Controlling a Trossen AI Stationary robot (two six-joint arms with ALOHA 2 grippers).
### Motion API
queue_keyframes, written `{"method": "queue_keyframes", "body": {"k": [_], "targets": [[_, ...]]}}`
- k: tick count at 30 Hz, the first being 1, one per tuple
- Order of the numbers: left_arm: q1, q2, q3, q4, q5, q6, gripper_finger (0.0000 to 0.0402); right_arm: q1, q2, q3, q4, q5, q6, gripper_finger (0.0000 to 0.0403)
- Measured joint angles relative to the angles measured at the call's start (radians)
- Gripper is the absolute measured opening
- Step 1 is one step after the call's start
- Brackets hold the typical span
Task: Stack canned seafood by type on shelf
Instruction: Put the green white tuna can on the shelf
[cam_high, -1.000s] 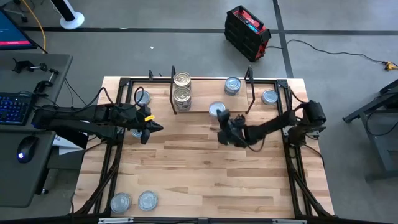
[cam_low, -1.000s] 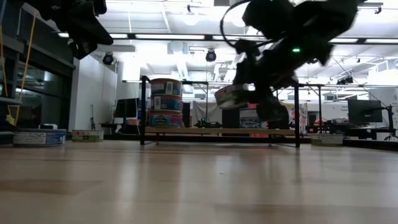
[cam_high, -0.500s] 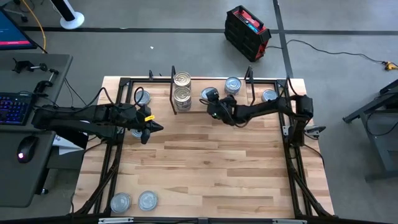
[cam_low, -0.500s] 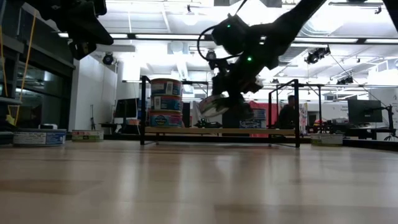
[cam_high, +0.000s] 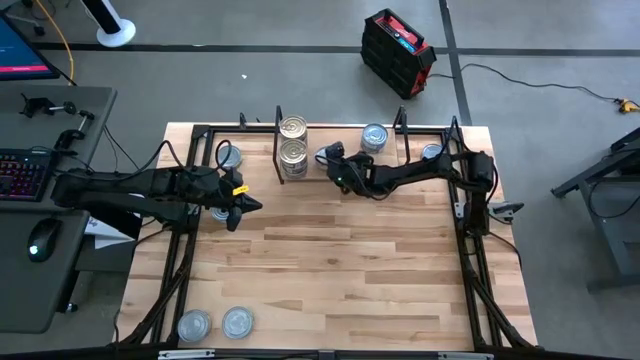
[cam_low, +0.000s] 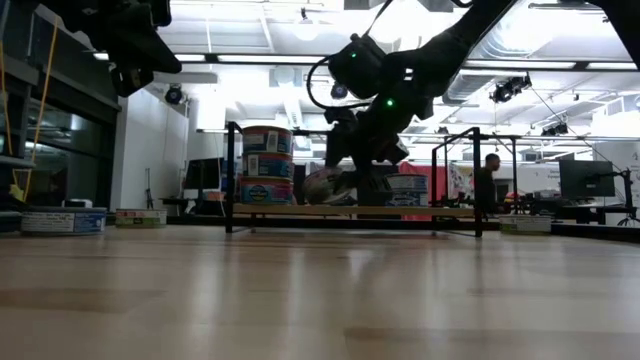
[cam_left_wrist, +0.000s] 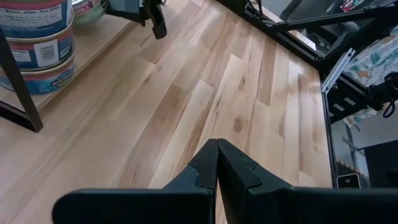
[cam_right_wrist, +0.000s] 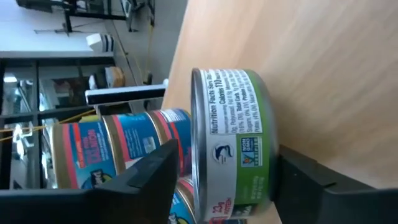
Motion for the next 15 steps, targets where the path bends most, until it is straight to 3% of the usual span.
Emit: {"method": "queue_keyframes", "body": {"k": [6,13,15], "targets": [[0.0,0.0,0.0,-0.002,0.0,-0.001,0.0001,0.003,-0.002,0.0,-0.03,-0.032,0.002,0.0218],[0.0,0.0,0.0,-0.009,-0.003,0.0,0.0001,-0.015,-0.034,-0.001,-0.034,0.083,0.003,0.0219],[0.0,0.0,0.0,-0.01,-0.01,0.0,0.0001,-0.031,-0.035,-0.001,-0.009,0.074,0.001,0.0219]]}}
